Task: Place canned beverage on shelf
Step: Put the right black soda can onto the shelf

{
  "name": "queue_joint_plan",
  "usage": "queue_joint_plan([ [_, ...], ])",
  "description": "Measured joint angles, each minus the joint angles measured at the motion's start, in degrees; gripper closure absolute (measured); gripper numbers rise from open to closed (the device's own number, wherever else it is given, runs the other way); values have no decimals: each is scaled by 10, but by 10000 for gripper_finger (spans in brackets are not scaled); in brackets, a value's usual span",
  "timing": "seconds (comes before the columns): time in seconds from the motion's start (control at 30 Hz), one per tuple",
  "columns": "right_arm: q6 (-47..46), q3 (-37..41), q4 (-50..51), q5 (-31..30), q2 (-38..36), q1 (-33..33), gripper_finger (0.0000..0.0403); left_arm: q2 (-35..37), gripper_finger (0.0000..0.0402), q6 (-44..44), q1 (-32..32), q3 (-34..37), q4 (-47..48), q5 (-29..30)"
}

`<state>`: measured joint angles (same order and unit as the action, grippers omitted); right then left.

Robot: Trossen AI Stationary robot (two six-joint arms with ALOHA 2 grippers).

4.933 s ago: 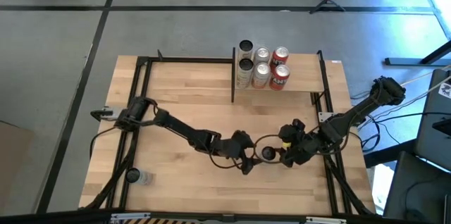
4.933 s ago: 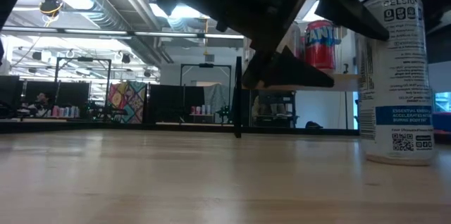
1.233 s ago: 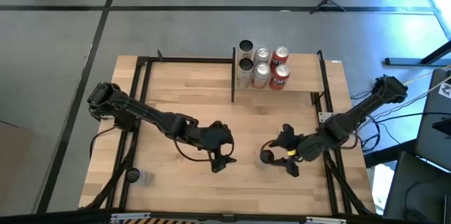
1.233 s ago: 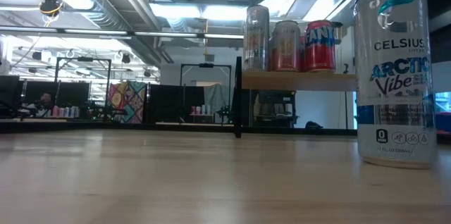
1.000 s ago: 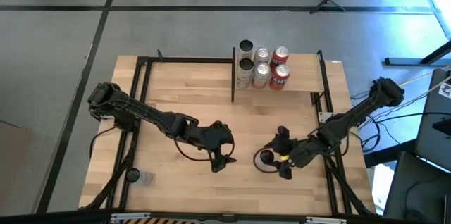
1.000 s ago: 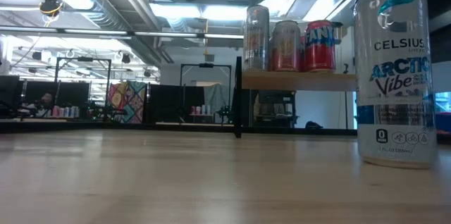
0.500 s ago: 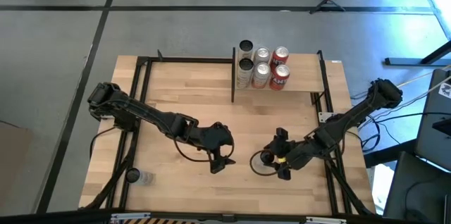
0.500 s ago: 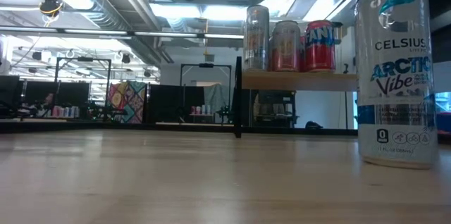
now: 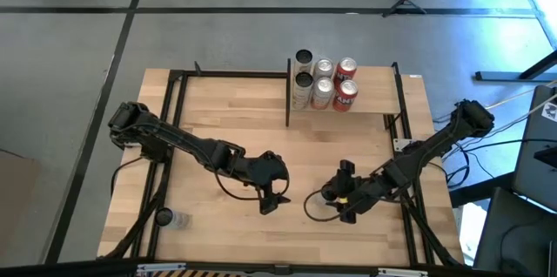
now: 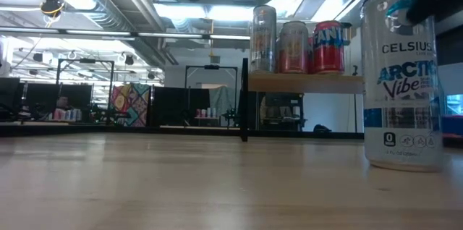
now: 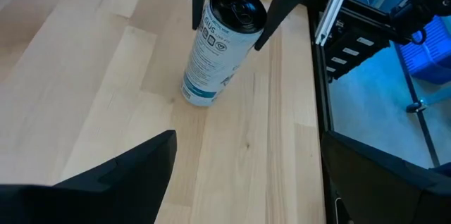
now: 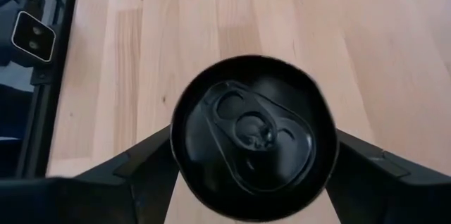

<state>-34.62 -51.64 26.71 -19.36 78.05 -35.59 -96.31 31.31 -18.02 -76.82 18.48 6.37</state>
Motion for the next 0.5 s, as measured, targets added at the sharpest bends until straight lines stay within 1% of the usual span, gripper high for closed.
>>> queue_joint_plan([
  [0.1,-9,0,-1,5,3,0,126,0,51,0,0,0,0,0],
  [0.23,-9,0,-1,5,3,0,187,0,51,0,0,0,0,0],
  [0.43,-13,0,1,10,-4,0,187,0,51,0,0,0,0,-1],
  [0.5,-21,0,7,17,-15,0,187,1,51,0,0,0,0,-11],
])
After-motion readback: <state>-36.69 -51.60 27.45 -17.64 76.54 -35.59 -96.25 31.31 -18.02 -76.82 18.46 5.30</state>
